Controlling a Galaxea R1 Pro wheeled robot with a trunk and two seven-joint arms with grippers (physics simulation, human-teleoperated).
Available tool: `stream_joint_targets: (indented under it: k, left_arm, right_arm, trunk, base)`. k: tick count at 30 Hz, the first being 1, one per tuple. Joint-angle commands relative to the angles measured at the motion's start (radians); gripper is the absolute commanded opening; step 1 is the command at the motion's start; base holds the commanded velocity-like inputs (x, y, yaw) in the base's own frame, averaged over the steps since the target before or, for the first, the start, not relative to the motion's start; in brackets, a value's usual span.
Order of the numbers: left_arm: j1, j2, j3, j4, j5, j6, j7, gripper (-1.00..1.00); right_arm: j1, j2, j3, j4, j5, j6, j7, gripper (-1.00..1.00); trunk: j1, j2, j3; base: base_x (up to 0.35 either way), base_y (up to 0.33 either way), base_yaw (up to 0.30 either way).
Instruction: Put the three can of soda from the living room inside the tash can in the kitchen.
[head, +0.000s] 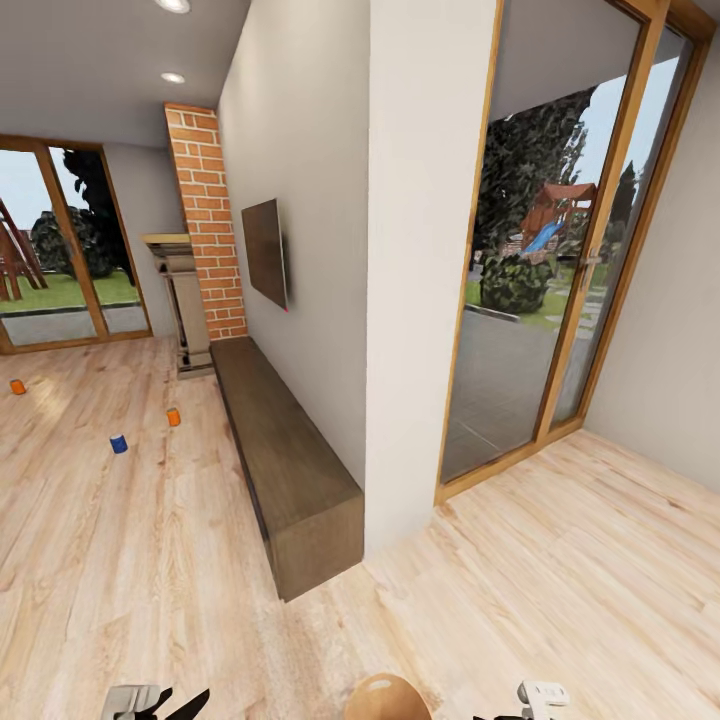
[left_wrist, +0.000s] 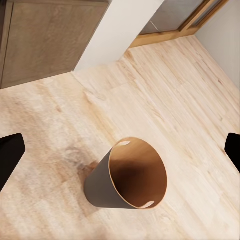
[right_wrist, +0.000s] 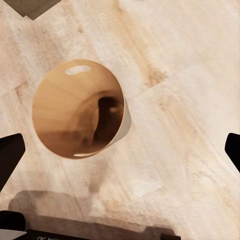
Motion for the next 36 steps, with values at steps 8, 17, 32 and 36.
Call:
stream_joint_targets:
  k: [8, 17, 32, 36]
  left_arm:
    - [0.000, -0.001, 0.000, 0.000, 0.000, 0.000, 0.000, 1.00]
    - [0.020, -0.015, -0.014, -0.002, 0.000, 0.003, -0.012, 1.00]
    - [0.043, 0.008, -0.019, -0.024, -0.001, 0.005, -0.035, 1.00]
    - [0.065, 0.031, -0.023, -0.046, -0.001, 0.007, -0.057, 1.00]
  right_arm:
    - [0.000, 0.000, 0.000, 0.000, 0.000, 0.000, 0.000, 1.00]
    - [0.002, -0.005, 0.005, 0.011, 0.000, 0.000, 0.000, 1.00]
    - [-0.021, 0.004, 0.026, -0.012, 0.010, 0.001, -0.018, 1.00]
    - [-0.043, 0.012, 0.037, -0.022, 0.016, 0.002, -0.040, 1.00]
  trunk:
    - [0.000, 0.000, 0.000]
    - [0.000, 0.000, 0.000]
    - [0.000, 0.000, 0.000]
    - [0.000, 0.000, 0.000]
  base:
    - [0.000, 0.000, 0.001]
    - [0.000, 0.000, 0.000]
    - [0.000, 0.000, 0.000]
    - [0.000, 0.000, 0.000]
